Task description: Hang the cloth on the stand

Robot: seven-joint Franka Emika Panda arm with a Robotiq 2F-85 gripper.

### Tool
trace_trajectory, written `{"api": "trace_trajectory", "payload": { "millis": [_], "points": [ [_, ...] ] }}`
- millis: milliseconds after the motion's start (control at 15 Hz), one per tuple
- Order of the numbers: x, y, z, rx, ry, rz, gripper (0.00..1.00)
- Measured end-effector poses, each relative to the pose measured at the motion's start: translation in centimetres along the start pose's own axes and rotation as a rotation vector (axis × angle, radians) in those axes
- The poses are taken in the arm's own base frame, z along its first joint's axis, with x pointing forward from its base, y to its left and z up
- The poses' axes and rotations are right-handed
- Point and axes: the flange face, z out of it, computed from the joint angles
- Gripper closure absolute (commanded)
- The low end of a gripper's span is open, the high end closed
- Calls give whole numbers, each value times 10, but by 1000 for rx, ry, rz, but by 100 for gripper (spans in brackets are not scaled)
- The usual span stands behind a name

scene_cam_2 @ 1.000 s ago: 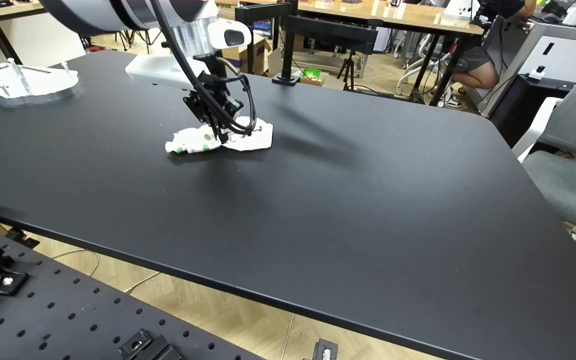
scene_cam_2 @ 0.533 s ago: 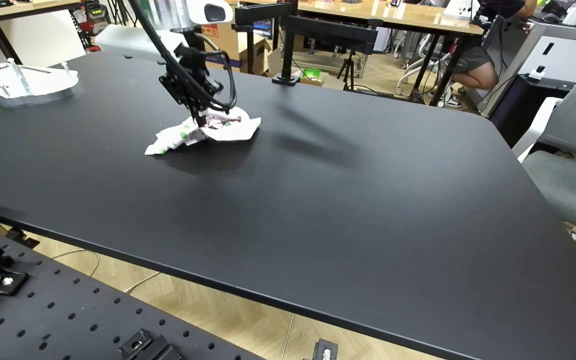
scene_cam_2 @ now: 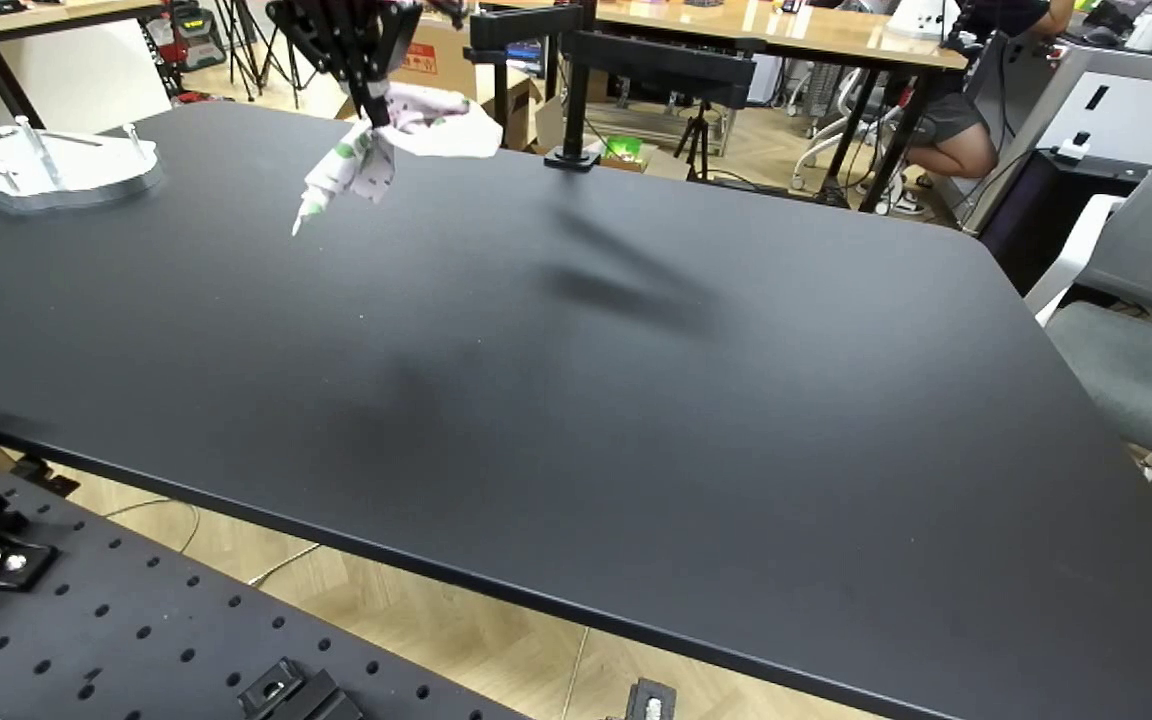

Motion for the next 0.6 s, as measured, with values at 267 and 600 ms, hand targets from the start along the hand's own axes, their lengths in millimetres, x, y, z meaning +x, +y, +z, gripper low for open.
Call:
{"api": "trace_trajectory", "payload": {
  "millis": [267, 600],
  "points": [
    [11, 14, -56, -30, 2, -46, 99],
    [46, 46, -105, -46, 37, -75, 99]
  ]
}}
